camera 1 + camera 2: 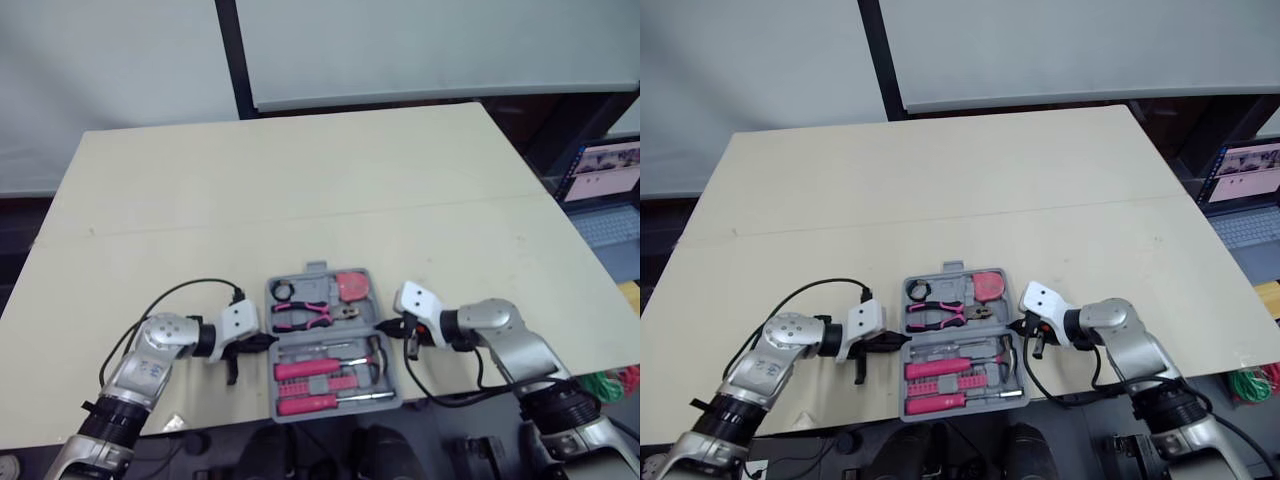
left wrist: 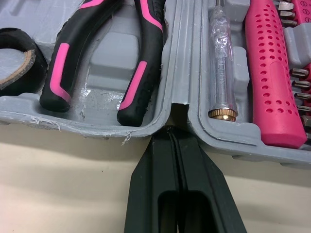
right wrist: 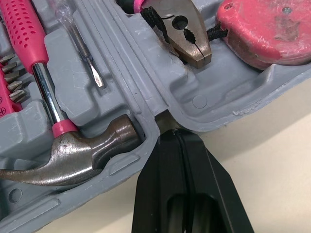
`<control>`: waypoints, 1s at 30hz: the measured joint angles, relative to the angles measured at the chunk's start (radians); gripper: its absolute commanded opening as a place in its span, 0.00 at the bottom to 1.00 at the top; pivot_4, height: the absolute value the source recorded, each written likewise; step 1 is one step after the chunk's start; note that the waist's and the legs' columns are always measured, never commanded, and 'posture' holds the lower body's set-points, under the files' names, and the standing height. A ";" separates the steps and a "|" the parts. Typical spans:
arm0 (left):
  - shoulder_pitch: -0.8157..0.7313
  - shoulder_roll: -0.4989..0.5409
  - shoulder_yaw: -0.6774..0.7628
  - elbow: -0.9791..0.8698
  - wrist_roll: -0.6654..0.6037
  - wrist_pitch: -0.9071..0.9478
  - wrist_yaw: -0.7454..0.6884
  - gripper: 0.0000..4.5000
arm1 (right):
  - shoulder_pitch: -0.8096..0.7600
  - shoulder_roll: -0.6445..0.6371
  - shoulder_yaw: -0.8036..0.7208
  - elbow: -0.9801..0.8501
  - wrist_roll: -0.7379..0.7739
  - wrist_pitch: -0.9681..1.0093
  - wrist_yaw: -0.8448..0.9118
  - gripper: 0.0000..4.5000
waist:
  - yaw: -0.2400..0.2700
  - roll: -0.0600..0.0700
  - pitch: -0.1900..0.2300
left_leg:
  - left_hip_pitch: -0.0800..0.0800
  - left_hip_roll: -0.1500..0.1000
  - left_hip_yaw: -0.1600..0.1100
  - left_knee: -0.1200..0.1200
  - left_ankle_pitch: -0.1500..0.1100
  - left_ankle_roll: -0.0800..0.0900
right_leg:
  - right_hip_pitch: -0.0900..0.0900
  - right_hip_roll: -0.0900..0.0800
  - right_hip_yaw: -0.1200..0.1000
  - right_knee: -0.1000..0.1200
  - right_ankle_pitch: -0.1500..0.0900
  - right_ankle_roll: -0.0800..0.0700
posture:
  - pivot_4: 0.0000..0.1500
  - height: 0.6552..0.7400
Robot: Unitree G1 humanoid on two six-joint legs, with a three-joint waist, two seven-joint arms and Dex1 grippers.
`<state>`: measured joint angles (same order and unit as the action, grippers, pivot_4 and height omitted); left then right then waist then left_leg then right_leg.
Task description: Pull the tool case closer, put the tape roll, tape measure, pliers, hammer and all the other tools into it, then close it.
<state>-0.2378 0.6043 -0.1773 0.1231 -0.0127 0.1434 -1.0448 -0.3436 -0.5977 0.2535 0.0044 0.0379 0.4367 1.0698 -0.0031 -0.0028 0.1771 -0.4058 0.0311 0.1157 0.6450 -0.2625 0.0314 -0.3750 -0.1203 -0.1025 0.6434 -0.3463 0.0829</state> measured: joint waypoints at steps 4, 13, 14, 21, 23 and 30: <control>-0.014 -0.005 -0.003 0.012 0.004 -0.001 0.000 0.00 | -0.009 0.000 0.000 0.011 0.000 0.000 0.000 0.01 | 0.002 0.000 0.000 | 0.000 0.000 0.000 0.000 0.000 0.000 | 0.000 -0.001 0.000 0.000 0.000 0.000 | 1.00 0.86; -0.030 -0.013 -0.010 0.023 0.014 -0.006 0.000 0.00 | -0.013 -0.002 -0.001 0.017 0.000 -0.001 0.000 0.01 | 0.002 0.000 0.000 | 0.000 0.000 0.000 0.000 0.000 0.000 | 0.000 -0.001 0.000 0.000 0.000 0.000 | 1.00 0.86; -0.031 -0.013 -0.010 0.025 0.014 -0.008 -0.001 0.00 | -0.013 -0.003 -0.001 0.017 -0.001 -0.001 0.000 0.01 | 0.002 0.000 0.000 | 0.000 -0.001 0.000 0.000 0.000 0.000 | 0.000 -0.001 0.000 0.000 0.000 0.000 | 1.00 0.86; -0.054 -0.016 -0.012 0.054 0.019 -0.026 0.000 0.00 | -0.012 -0.018 -0.005 0.015 0.000 0.000 0.000 0.01 | 0.004 0.000 0.000 | 0.000 -0.001 0.000 0.000 0.000 0.001 | 0.000 -0.002 -0.001 0.000 0.000 0.000 | 1.00 0.86; -0.055 -0.013 -0.011 0.055 0.018 -0.027 0.005 0.00 | -0.001 -0.030 -0.014 -0.010 0.009 0.001 0.000 0.01 | 0.002 0.000 0.000 | 0.000 -0.001 0.000 0.000 0.000 0.001 | 0.000 -0.002 -0.001 0.000 0.000 0.000 | 1.00 0.86; 0.068 0.111 0.132 -0.046 -0.121 -0.053 -0.059 0.12 | 0.077 -0.186 -0.156 -0.122 0.095 0.006 0.020 0.12 | -0.003 0.000 0.000 | 0.000 0.000 0.000 -0.004 -0.001 0.000 | 0.000 -0.002 -0.003 -0.005 0.000 0.000 | 1.00 0.86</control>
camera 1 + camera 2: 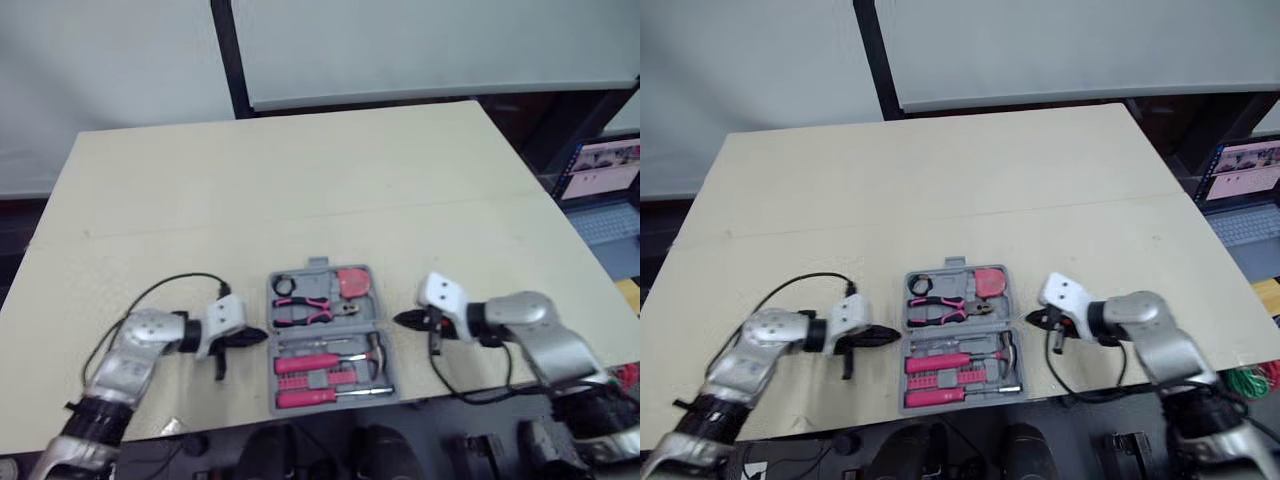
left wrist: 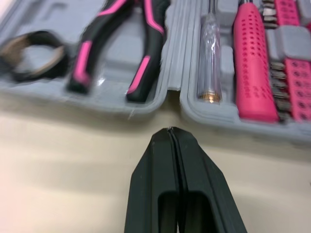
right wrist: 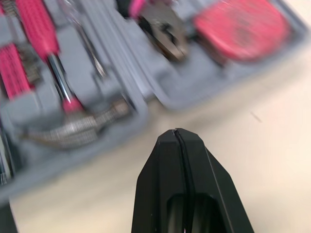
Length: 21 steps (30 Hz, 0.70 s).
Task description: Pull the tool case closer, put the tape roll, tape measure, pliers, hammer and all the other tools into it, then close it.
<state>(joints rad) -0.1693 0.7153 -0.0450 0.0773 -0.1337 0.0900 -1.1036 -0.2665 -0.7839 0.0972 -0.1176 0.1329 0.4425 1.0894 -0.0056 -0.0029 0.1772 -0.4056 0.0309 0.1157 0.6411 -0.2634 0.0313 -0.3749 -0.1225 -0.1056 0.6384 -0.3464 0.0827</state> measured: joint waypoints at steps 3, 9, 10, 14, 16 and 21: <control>0.079 0.052 0.079 -0.115 -0.118 0.050 -0.057 0.38 | 0.047 -0.040 -0.084 -0.049 0.091 0.031 0.038 0.39 | 0.000 0.000 0.000 | 0.000 0.000 0.000 -0.002 0.000 0.001 | 0.000 -0.001 0.000 -0.001 0.000 0.000 | 1.00 0.86; 0.178 0.152 0.177 -0.379 -0.300 0.203 -0.113 0.99 | 0.144 -0.147 -0.250 -0.126 0.264 0.107 0.127 0.99 | 0.004 0.000 0.001 | 0.002 -0.001 0.000 -0.004 -0.002 0.003 | 0.002 -0.003 0.000 -0.002 0.000 0.000 | 1.00 0.86; 0.185 0.152 0.175 -0.405 -0.310 0.207 -0.114 0.99 | 0.153 -0.151 -0.272 -0.135 0.295 0.132 0.127 0.99 | 0.004 0.000 0.001 | 0.002 -0.001 0.000 -0.006 -0.002 0.003 | 0.002 -0.003 0.000 -0.002 0.000 0.000 | 1.00 0.86; 0.183 0.116 0.123 -0.443 -0.313 0.216 -0.096 0.99 | 0.158 -0.137 -0.300 -0.140 0.364 0.208 0.102 0.99 | 0.003 0.000 0.000 | 0.002 -0.002 0.000 -0.008 0.000 0.005 | 0.001 -0.002 0.000 -0.003 0.000 0.000 | 1.00 0.86; 0.175 0.074 0.077 -0.454 -0.311 0.213 -0.079 0.88 | 0.140 -0.112 -0.298 -0.137 0.382 0.239 0.071 1.00 | 0.003 0.000 0.000 | 0.002 -0.002 0.000 -0.009 0.001 0.005 | 0.001 -0.002 0.000 -0.004 0.000 0.000 | 1.00 0.86; 0.176 -0.011 -0.037 -0.418 -0.254 0.143 -0.057 0.36 | 0.056 -0.051 -0.266 -0.114 0.433 0.337 0.004 1.00 | 0.003 0.000 0.000 | 0.002 -0.002 0.000 -0.008 0.001 0.005 | 0.001 -0.001 0.000 -0.004 0.000 0.000 | 1.00 0.86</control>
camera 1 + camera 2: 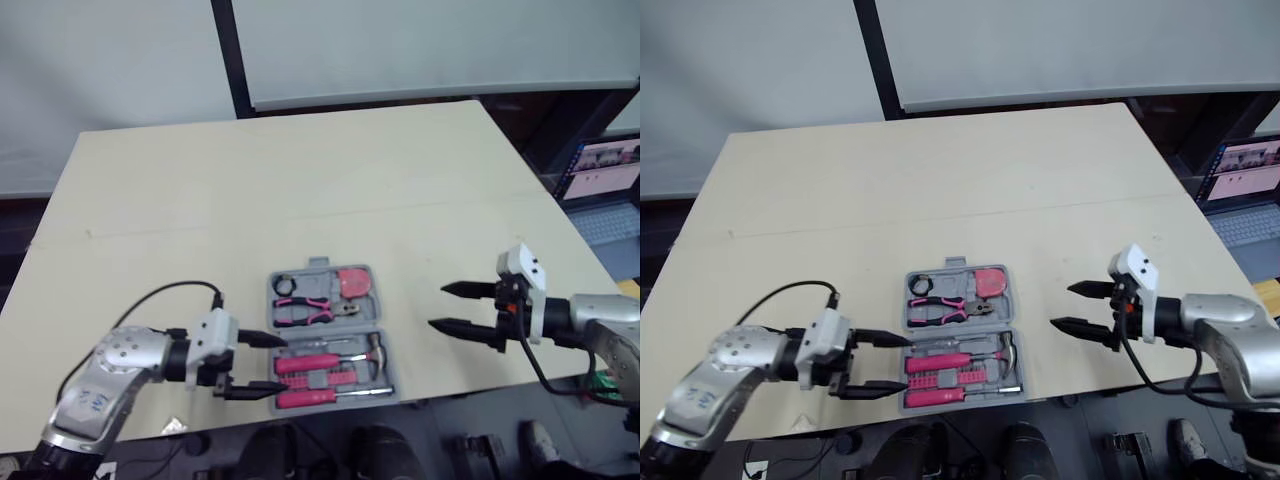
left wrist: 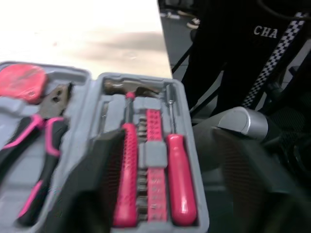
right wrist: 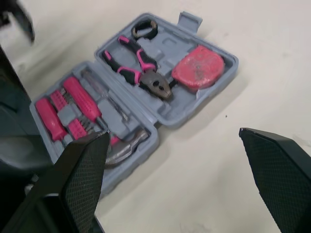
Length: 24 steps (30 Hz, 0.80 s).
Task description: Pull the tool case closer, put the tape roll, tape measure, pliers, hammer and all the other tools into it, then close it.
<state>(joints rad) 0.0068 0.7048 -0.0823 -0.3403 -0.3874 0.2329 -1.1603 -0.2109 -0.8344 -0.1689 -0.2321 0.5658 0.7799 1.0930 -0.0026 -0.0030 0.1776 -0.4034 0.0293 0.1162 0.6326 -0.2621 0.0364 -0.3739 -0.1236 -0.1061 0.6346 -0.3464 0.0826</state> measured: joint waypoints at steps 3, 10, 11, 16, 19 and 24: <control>0.003 -0.036 -0.052 0.045 0.042 -0.034 0.017 0.03 | -0.042 0.034 0.030 0.025 0.019 0.062 -0.036 1.00 | 0.001 0.000 0.000 | 0.000 0.000 0.000 0.000 0.000 0.000 | 0.000 0.000 0.000 0.000 0.000 0.000 | 1.00 0.86; -0.017 -0.107 -0.111 0.247 0.141 -0.173 0.046 0.01 | -0.134 0.142 0.084 0.141 0.043 0.224 -0.139 1.00 | 0.001 0.000 0.000 | -0.001 0.000 0.000 0.000 0.001 0.001 | -0.001 -0.001 0.000 0.001 0.000 0.000 | 1.00 0.86; -0.025 -0.116 -0.121 0.267 0.148 -0.185 0.046 0.01 | -0.143 0.156 0.087 0.157 0.045 0.240 -0.154 1.00 | 0.001 0.000 0.000 | -0.001 0.000 0.000 0.000 0.001 0.001 | -0.001 -0.001 0.000 0.001 0.000 0.000 | 1.00 0.86; -0.063 -0.164 -0.155 0.361 0.189 -0.238 0.057 0.01 | -0.219 0.226 0.089 0.247 0.036 0.308 -0.243 1.00 | -0.001 0.000 0.000 | -0.001 0.000 0.000 0.000 0.001 0.001 | -0.001 -0.001 -0.001 0.002 0.000 0.000 | 1.00 0.86; -0.079 -0.181 -0.161 0.399 0.199 -0.269 0.059 0.01 | -0.246 0.247 0.090 0.300 0.025 0.318 -0.269 1.00 | -0.001 0.000 0.000 | -0.001 0.000 0.000 0.000 0.001 0.001 | -0.001 -0.001 -0.001 0.002 0.000 0.000 | 1.00 0.86; -0.088 -0.194 -0.168 0.425 0.205 -0.298 0.058 0.01 | -0.284 0.290 0.098 0.364 0.006 0.323 -0.313 1.00 | -0.002 0.000 0.000 | -0.001 -0.001 0.000 0.001 0.001 0.002 | -0.001 -0.001 -0.001 0.003 0.000 0.000 | 1.00 0.86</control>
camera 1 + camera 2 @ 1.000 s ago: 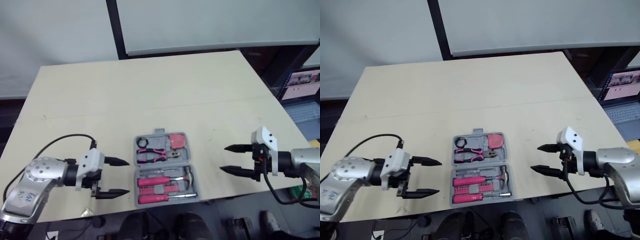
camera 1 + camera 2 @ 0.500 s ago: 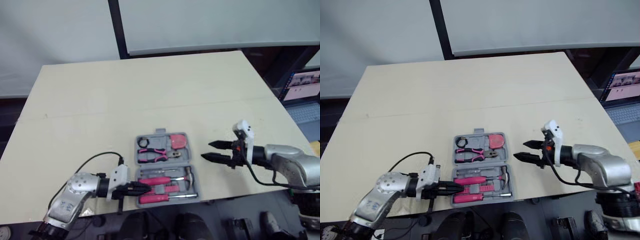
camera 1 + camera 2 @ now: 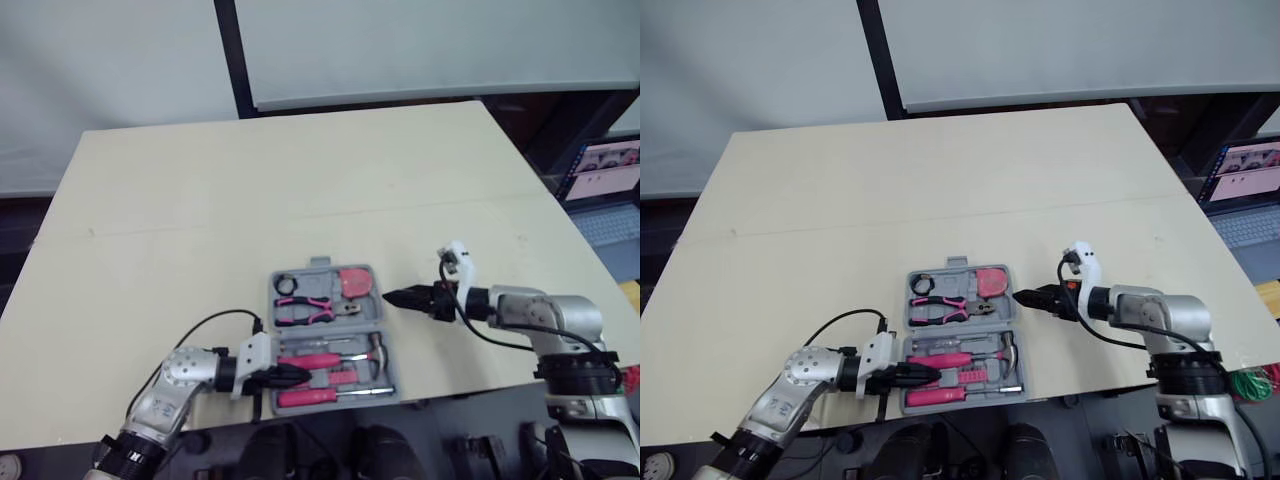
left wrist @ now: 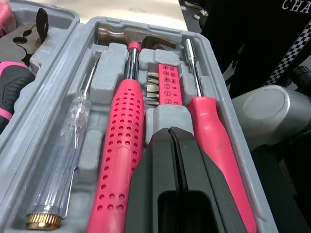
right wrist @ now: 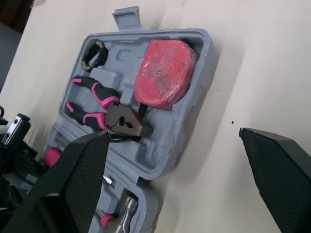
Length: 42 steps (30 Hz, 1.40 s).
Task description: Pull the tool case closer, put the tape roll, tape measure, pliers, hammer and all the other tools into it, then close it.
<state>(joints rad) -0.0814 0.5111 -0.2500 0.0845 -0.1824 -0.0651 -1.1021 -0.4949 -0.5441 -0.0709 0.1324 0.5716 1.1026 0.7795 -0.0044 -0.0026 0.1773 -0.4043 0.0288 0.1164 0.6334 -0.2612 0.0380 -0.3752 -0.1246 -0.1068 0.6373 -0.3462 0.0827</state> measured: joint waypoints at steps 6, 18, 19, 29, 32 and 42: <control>0.001 0.000 -0.007 0.003 0.013 -0.028 0.000 0.01 | -0.049 0.062 0.028 0.074 -0.023 -0.006 -0.037 1.00 | -0.001 0.000 0.000 | 0.000 0.000 0.000 0.000 0.000 0.000 | 0.000 0.000 0.000 0.000 0.000 0.000 | 1.00 0.86; 0.005 0.001 -0.015 0.017 0.030 -0.072 0.017 0.01 | -0.189 0.170 0.036 0.303 -0.046 -0.014 -0.046 1.00 | -0.013 0.002 -0.001 | 0.001 0.000 0.000 0.000 0.000 0.000 | 0.000 0.000 0.000 0.001 0.000 0.000 | 1.00 0.86; 0.005 0.002 -0.016 0.023 0.030 -0.079 0.018 0.01 | -0.199 0.172 0.037 0.321 -0.046 -0.013 -0.040 1.00 | -0.013 0.002 -0.001 | 0.001 0.000 0.000 0.000 0.000 0.000 | 0.000 0.000 0.000 0.001 0.000 0.000 | 1.00 0.86; -0.004 0.018 -0.030 0.070 0.031 -0.154 0.016 0.01 | -0.259 0.151 0.057 0.422 -0.043 0.024 0.101 1.00 | -0.024 0.003 -0.003 | 0.001 0.000 0.000 -0.001 0.000 0.000 | 0.000 -0.001 0.000 0.000 0.000 0.000 | 1.00 0.86; -0.007 0.020 -0.034 0.083 0.031 -0.170 0.016 0.01 | -0.274 0.137 0.056 0.414 -0.031 0.040 0.160 1.00 | -0.025 0.005 -0.004 | 0.001 0.000 0.000 -0.001 0.000 0.000 | 0.000 -0.001 0.000 0.000 0.000 0.000 | 1.00 0.86; -0.012 0.025 -0.042 0.088 0.031 -0.176 0.017 0.01 | -0.253 0.106 0.075 0.324 -0.028 -0.010 0.297 1.00 | -0.025 0.007 -0.005 | 0.002 0.000 0.000 -0.002 0.000 0.000 | 0.000 -0.001 0.000 0.000 0.000 0.000 | 1.00 0.86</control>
<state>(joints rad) -0.0933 0.5364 -0.2921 0.1721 -0.1510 -0.2415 -1.0849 -0.7474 -0.4382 0.0045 0.4568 0.5436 1.0929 1.0764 -0.0291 0.0045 0.1721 -0.4027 0.0285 0.1167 0.6316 -0.2611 0.0382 -0.3750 -0.1253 -0.1068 0.6375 -0.3462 0.0827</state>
